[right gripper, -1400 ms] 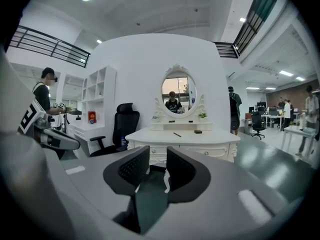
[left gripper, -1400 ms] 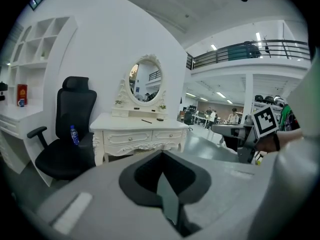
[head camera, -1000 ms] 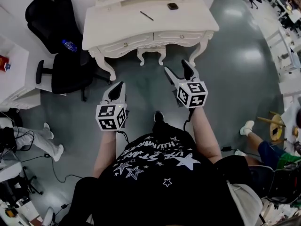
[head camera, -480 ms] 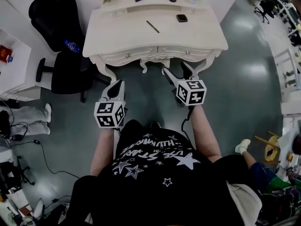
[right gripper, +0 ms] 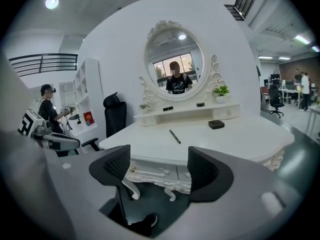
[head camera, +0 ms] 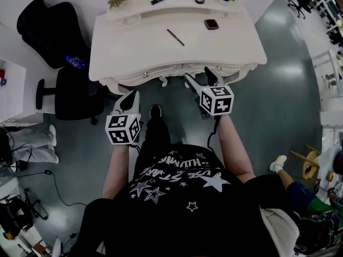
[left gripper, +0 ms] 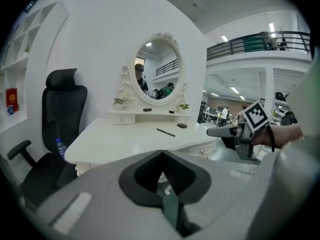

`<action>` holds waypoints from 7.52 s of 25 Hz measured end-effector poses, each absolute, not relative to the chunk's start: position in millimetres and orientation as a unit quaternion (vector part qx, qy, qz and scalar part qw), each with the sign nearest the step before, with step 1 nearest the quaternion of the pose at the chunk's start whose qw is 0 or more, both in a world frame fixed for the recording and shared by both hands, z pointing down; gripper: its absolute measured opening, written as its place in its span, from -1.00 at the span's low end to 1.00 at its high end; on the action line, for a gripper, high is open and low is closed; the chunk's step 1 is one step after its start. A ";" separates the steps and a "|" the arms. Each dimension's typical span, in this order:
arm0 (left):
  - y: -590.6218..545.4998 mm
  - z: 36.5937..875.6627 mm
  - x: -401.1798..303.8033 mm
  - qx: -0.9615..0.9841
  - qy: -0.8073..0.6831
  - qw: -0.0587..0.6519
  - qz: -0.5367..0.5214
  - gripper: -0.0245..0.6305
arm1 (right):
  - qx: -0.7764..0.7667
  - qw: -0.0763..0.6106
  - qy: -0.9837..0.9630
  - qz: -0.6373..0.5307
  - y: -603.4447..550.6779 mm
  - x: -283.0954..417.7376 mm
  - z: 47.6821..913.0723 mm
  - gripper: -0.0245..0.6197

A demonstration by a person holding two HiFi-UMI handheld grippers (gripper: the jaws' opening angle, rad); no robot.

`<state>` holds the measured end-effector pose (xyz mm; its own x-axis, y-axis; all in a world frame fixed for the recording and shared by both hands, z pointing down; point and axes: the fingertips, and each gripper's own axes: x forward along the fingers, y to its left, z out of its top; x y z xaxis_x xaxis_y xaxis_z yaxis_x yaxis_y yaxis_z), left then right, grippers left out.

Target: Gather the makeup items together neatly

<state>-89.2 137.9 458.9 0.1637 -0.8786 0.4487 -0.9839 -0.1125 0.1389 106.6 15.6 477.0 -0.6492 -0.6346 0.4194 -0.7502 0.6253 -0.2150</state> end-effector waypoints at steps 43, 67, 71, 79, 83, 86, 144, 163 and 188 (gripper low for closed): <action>-112.4 508.6 -223.8 0.791 -0.531 0.252 0.169 -0.92 | 0.346 0.471 -0.778 0.232 -188.0 -6.0 586.5 -0.68; -106.2 508.9 -230.3 0.795 -0.530 0.242 0.169 -0.92 | 0.450 0.327 -0.747 0.364 -180.1 -49.0 566.2 -0.71; -103.2 512.6 -232.8 0.793 -0.531 0.244 0.170 -0.92 | 0.439 0.340 -0.749 0.360 -175.5 -59.5 573.0 -0.71; -100.3 515.0 -232.4 0.793 -0.530 0.246 0.171 -0.92 | 0.448 0.346 -0.737 0.370 -172.6 -65.2 585.9 -0.71; -99.9 516.4 -233.3 0.794 -0.528 0.246 0.173 -0.92 | 0.457 0.351 -0.732 0.365 -172.5 -66.3 586.4 -0.71; -100.2 517.8 -233.5 0.795 -0.526 0.246 0.174 -0.92 | 0.460 0.355 -0.731 0.357 -172.1 -67.5 586.4 -0.71; -143.9 500.8 -122.9 0.701 -0.640 0.266 0.167 -0.92 | 0.478 0.335 -0.781 0.223 -331.4 162.3 575.5 0.45; -119.0 504.3 -113.3 0.677 -0.665 0.276 0.154 -0.92 | 0.460 0.351 -0.782 0.230 -326.6 158.7 579.9 0.17; -121.8 517.1 -190.9 0.762 -0.561 0.275 0.173 -0.92 | 0.518 0.312 -0.755 0.255 -234.8 37.9 562.0 0.17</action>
